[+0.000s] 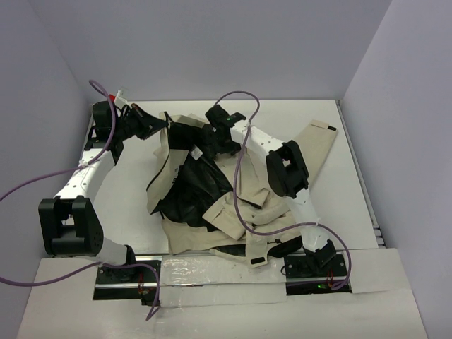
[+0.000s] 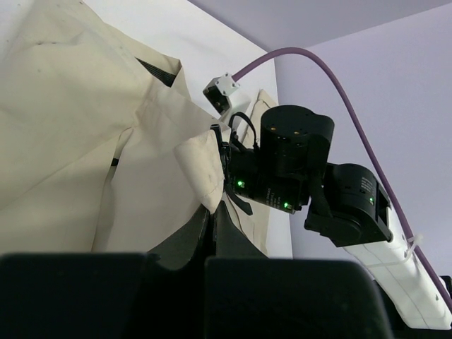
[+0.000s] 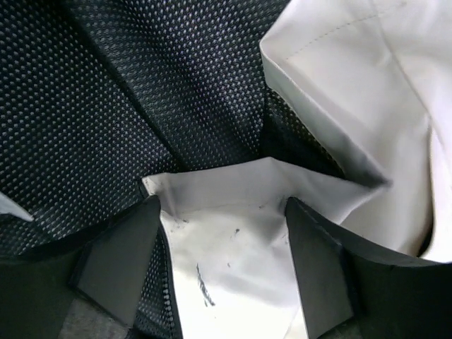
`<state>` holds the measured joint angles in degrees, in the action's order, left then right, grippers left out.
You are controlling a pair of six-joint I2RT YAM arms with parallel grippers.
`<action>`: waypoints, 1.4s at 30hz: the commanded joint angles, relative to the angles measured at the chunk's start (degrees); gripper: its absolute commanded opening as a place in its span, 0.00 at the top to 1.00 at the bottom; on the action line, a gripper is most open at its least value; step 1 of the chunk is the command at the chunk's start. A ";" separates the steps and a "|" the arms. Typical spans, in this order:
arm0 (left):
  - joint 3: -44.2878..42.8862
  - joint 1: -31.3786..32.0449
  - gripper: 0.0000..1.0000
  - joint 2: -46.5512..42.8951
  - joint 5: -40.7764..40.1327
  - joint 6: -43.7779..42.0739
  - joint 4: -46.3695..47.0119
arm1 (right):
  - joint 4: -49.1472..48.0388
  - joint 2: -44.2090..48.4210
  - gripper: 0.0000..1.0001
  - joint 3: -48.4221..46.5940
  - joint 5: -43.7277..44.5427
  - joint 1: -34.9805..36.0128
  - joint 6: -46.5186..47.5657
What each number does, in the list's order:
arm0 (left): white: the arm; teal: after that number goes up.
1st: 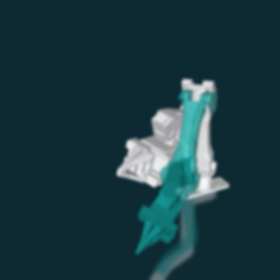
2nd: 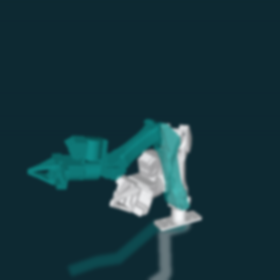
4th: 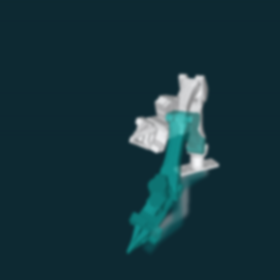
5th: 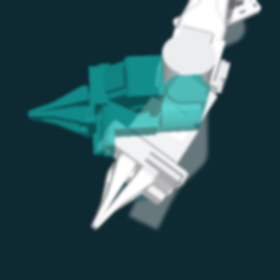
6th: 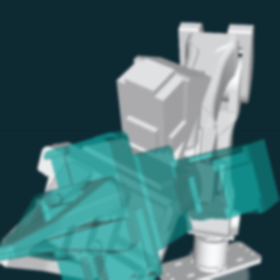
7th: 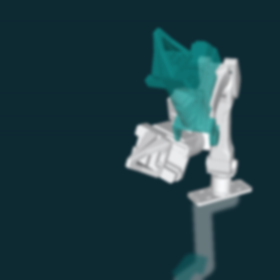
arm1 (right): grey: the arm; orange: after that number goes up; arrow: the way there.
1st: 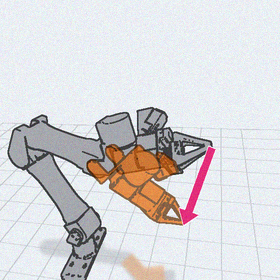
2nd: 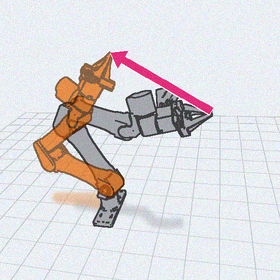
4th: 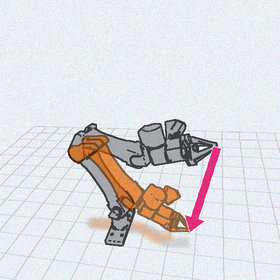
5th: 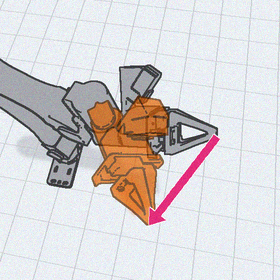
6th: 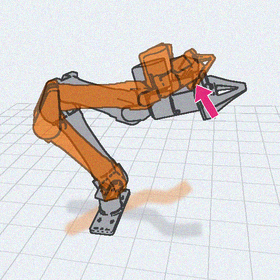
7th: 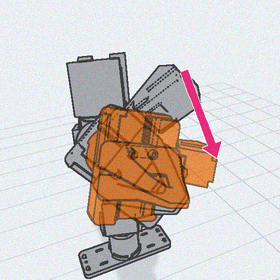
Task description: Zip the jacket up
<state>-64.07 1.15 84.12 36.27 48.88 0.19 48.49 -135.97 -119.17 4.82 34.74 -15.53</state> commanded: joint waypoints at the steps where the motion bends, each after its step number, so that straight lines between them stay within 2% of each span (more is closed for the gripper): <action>1: -1.01 0.35 1.00 -1.81 -0.51 -0.28 0.87 | -2.00 -1.05 0.25 -0.17 -1.09 0.77 0.54; 10: -0.53 0.52 1.00 -2.04 -0.24 0.05 1.22 | -2.09 -1.56 0.49 0.15 -0.69 0.96 0.06; 17: -0.51 0.61 1.00 -2.03 -0.15 0.07 1.32 | -1.53 0.06 0.62 -0.18 -0.93 0.94 0.15; 24: -0.44 0.61 1.00 -2.11 -0.28 -0.15 1.27 | -1.73 4.73 1.00 0.47 -2.93 0.94 -0.99; 33: -0.39 0.61 1.00 -2.20 -0.73 -0.67 0.62 | -3.27 14.48 1.00 5.27 -1.50 -0.31 -4.11; 37: -0.38 0.61 1.00 -2.11 -0.69 -0.49 0.77 | -3.45 18.93 1.00 8.19 -4.36 -0.64 -4.98; 42: -0.79 0.61 1.00 -2.56 -1.49 -0.97 -0.01 | -4.29 23.30 1.00 13.69 -13.66 -0.45 -6.55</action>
<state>-64.07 1.52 84.09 35.77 48.84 0.05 45.60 -116.81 -108.73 -1.44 34.46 -20.15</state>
